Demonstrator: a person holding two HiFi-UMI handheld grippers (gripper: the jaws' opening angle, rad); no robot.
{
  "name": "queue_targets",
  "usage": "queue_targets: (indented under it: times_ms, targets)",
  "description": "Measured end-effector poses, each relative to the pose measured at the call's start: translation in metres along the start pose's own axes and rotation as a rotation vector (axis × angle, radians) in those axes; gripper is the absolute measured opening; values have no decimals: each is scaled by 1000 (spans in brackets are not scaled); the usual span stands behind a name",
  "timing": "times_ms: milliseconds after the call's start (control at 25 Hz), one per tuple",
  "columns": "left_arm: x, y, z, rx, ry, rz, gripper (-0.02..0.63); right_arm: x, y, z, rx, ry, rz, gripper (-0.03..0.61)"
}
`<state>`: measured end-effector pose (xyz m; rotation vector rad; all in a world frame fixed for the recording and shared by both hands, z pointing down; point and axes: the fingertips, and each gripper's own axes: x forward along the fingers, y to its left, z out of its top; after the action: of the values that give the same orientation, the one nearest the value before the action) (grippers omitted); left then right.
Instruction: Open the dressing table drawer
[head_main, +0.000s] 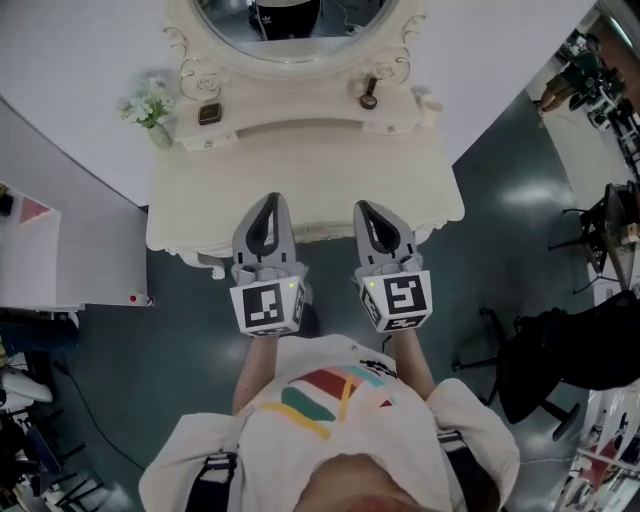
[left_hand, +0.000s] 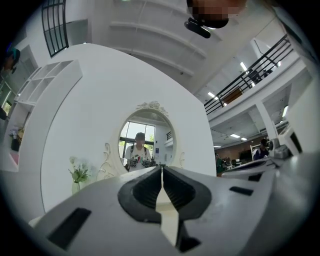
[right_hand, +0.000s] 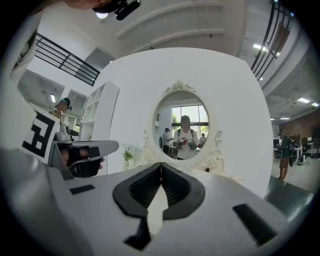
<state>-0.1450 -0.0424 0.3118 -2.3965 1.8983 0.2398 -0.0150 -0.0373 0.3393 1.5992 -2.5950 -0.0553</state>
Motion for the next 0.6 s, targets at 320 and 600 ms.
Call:
queue_targets:
  times_ms: [320,600]
  targets:
    - [84,49,7,1,-18,-29,9,94,-16,24,8,-33,-32,0]
    - [122,67,-9,-4,8,-10,8,134,-30,19,25,-11,-44,0]
